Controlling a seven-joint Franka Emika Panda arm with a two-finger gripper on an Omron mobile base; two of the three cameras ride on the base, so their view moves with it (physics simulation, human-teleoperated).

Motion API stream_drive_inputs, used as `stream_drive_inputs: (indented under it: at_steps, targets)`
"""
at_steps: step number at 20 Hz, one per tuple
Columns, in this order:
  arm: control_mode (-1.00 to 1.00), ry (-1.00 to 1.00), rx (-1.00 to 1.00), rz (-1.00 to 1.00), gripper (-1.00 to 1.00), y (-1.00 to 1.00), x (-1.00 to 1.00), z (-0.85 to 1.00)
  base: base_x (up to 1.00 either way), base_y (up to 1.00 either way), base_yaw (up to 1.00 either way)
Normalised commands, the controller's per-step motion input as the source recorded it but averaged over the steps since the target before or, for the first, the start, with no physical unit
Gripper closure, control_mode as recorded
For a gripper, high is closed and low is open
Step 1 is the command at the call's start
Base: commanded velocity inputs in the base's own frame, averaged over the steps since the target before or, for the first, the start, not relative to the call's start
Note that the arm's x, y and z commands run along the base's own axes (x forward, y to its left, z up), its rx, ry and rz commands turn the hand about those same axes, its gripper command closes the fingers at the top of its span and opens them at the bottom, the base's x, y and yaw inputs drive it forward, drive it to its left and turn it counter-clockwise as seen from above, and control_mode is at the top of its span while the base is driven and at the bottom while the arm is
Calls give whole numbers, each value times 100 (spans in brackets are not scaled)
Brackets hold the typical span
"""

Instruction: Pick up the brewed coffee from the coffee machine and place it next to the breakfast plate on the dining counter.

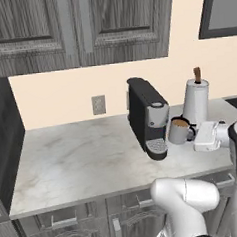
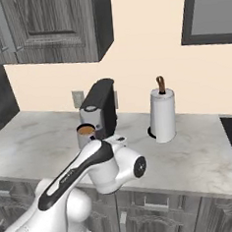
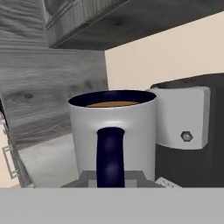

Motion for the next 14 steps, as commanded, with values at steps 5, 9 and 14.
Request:
stream_drive_inputs:
  at_steps: [5,9,14]
  targets:
    - [-100,6,-3,0,100,16,-5,-11,0,0,0]
    - [100,-1,0,1,100,2,-9,-3,-72,0,-4]
    - [100,0,0,0,100,0,0,0,-86,0,-43]
